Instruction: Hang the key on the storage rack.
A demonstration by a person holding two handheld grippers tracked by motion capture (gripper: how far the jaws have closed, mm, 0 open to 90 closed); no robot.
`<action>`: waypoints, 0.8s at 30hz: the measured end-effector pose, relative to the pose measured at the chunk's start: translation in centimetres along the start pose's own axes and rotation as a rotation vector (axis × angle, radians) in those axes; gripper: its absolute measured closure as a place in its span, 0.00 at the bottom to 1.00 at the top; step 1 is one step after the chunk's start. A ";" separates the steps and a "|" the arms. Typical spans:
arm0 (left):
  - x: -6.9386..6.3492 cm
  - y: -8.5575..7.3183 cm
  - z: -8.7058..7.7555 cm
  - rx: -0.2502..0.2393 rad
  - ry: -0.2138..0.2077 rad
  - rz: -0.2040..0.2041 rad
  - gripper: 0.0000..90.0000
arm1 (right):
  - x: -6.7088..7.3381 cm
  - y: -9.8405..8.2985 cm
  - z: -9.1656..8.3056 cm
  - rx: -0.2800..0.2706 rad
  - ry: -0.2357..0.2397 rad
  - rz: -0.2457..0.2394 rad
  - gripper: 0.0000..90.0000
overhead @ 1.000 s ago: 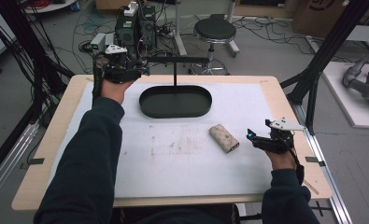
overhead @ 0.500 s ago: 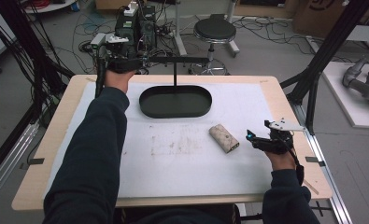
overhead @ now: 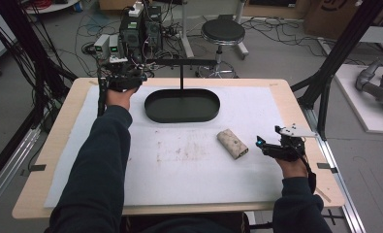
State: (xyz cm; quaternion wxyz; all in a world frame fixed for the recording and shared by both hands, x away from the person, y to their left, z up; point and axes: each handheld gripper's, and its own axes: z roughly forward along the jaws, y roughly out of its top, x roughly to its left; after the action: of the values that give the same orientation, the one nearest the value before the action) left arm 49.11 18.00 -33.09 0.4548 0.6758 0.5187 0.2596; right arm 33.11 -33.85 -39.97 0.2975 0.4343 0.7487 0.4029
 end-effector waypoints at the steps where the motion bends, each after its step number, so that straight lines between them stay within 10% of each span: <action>1: -0.2 -0.4 0.2 0.003 -0.002 -0.001 0.54 | 0.0 0.0 0.0 0.003 0.001 0.001 0.21; 19: -1.2 -2.9 2.0 0.041 -0.003 0.032 0.53 | 0.1 -0.2 0.1 0.011 0.005 -0.012 0.21; 24: -1.2 -3.2 0.9 0.012 0.009 0.020 0.31 | 0.2 -0.1 0.0 0.005 0.004 -0.014 0.21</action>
State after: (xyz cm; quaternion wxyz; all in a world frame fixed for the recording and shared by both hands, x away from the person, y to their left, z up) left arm 48.02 16.71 -36.17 0.4457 0.6826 0.5155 0.2641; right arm 33.00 -33.72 -40.10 0.2977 0.4290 0.7533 0.3998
